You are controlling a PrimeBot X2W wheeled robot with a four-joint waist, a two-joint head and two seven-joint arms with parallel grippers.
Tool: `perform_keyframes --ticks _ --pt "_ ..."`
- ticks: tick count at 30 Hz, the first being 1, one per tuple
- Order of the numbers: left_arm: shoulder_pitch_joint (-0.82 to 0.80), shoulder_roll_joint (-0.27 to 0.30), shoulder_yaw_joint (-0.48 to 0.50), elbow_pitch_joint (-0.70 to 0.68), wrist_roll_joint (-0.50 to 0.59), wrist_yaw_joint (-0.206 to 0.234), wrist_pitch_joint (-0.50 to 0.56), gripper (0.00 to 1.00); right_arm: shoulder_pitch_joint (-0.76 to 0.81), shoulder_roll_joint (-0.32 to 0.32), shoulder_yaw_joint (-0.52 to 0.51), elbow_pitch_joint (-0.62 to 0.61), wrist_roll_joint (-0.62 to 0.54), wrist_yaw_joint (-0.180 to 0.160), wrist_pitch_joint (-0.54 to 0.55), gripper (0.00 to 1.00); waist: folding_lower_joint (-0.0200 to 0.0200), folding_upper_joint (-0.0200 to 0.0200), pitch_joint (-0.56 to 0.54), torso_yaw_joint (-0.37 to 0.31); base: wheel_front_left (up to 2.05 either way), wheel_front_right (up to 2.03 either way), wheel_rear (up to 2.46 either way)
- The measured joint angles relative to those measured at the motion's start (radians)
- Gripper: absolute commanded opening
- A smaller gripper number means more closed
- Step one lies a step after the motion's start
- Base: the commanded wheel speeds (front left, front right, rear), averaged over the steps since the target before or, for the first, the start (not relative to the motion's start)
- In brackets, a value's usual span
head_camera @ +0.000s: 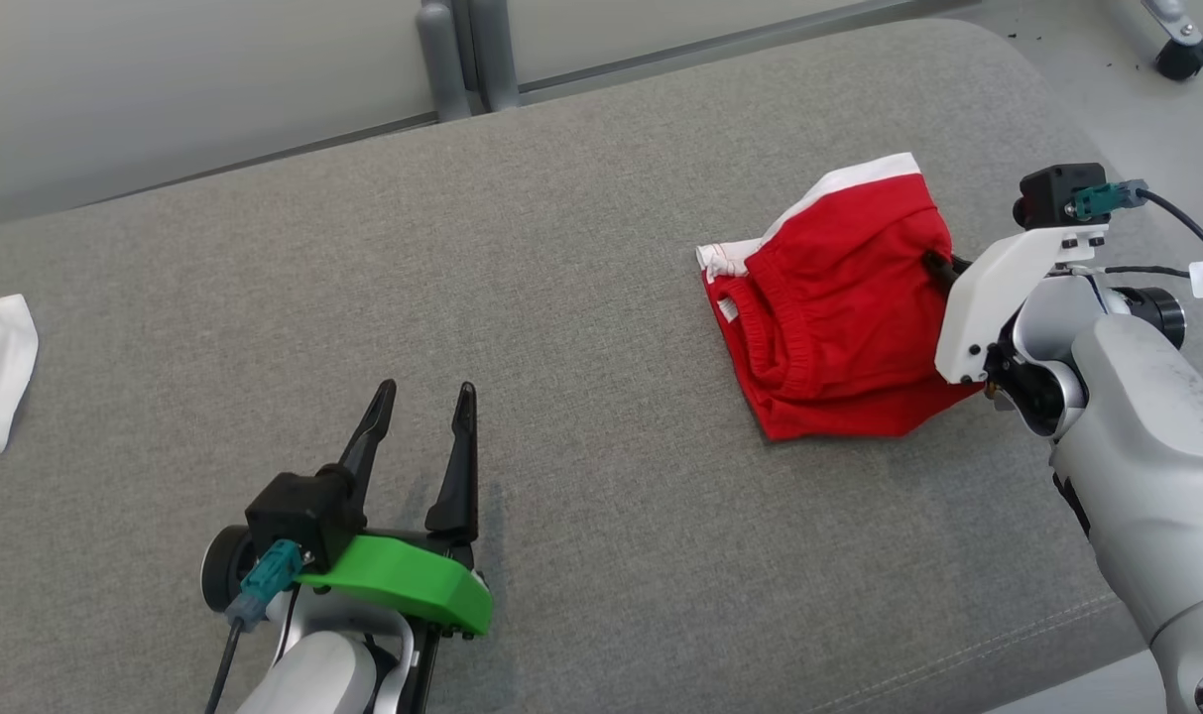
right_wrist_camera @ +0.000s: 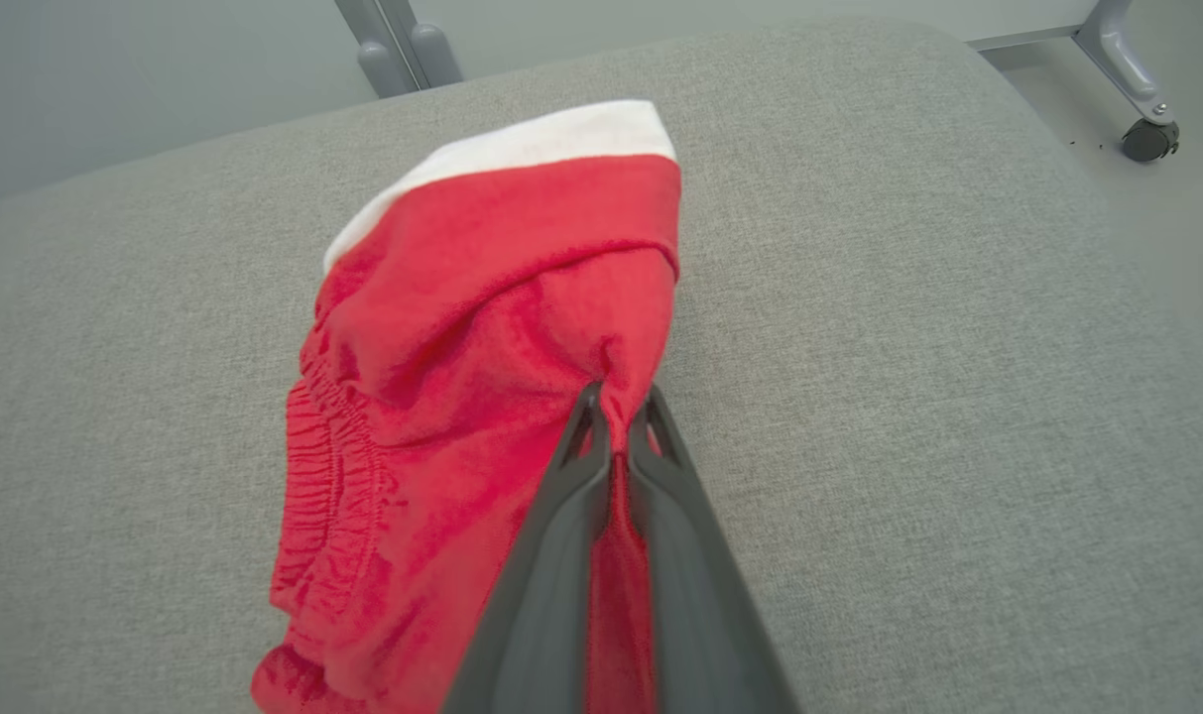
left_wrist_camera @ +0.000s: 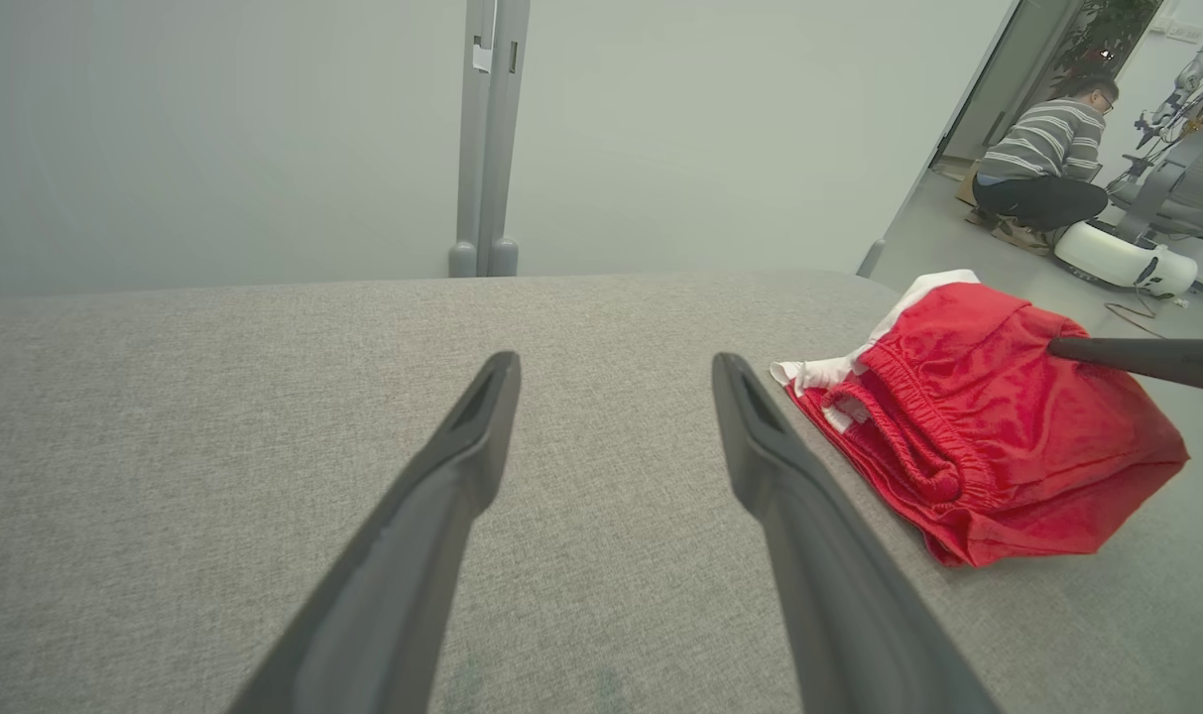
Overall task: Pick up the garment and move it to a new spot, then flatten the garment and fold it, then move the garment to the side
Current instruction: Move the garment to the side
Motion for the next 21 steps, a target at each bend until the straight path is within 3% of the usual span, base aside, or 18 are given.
perform_keyframes --ticks 10,21 --pt "-0.005 0.008 0.004 0.001 0.001 0.003 0.001 1.00 -0.056 -0.031 0.027 0.074 -0.058 0.000 -0.093 0.00 0.0000 0.0000 0.032 0.018 0.00 0.00 0.00" --pt "-0.029 0.031 0.002 -0.048 0.019 0.014 0.017 1.00 -0.147 -0.154 -0.021 0.186 -0.149 0.000 -0.193 0.00 0.0000 0.0000 0.086 0.064 0.00 0.00 0.00"
